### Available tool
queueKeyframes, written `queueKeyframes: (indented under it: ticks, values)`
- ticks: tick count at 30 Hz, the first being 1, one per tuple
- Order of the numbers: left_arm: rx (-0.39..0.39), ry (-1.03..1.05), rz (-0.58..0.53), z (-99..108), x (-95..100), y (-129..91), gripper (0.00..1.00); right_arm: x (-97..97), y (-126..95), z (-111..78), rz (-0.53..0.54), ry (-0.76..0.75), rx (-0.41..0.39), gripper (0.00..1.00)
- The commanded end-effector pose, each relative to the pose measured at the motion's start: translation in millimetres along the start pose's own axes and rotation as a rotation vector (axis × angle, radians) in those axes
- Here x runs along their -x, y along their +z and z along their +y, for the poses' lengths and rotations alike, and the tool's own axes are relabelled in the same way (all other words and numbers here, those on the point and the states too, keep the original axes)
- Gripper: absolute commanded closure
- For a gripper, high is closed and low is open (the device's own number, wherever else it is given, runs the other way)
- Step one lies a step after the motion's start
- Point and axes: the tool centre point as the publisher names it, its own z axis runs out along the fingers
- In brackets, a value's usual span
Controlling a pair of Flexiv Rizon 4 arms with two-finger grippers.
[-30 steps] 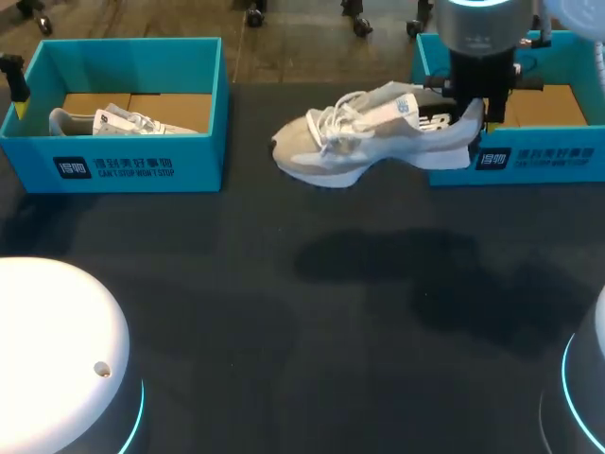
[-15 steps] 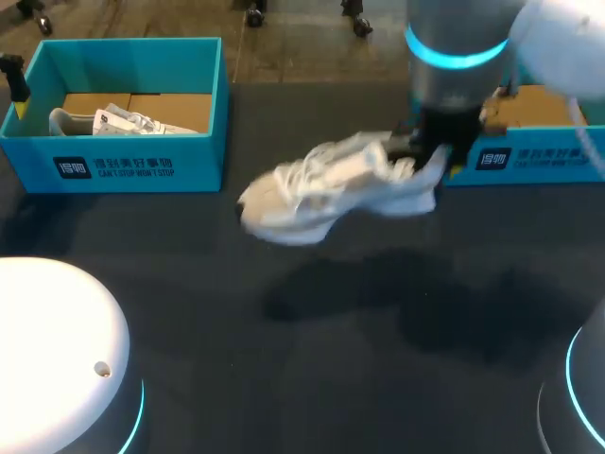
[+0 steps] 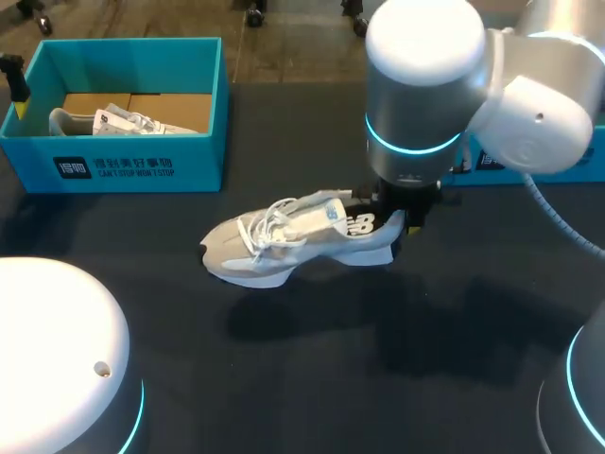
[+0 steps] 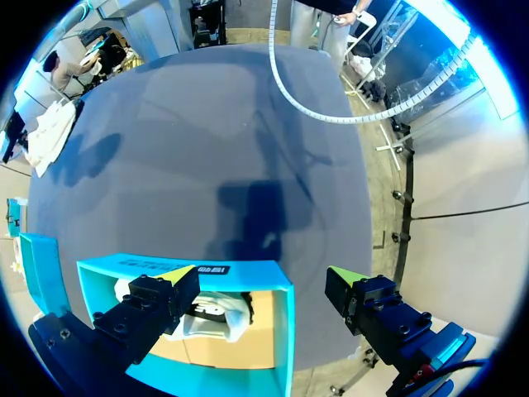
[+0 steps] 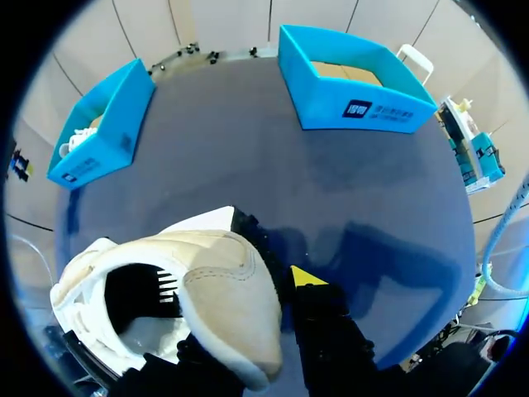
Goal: Take the shoe out of the shoebox, open the shoe tongue, remove and reinsert the insole, then place the shoe into the shoebox
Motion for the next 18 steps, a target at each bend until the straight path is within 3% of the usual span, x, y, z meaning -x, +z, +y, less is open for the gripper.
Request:
queueKeyframes:
  ticks: [1,4,11,18]
  values:
    - [0.001,0.001,0.002,0,-0.4,0,0.00,1.5,-1,0.5,0.005,0.000,-0.001,1.00]
    - [0.001,0.001,0.002,0,-0.4,0,0.00,-6.6,-3,-4.3,0.029,-0.004,0.011,1.00]
    - [0.001,0.001,0.002,0,-0.4,0,0.00,-26.8,38,-47.8,-0.063,0.004,-0.055,1.00]
    - [0.001,0.001,0.002,0,-0.4,0,0.00,-38.7,54,-73.1,-0.034,-0.002,-0.072,1.00]
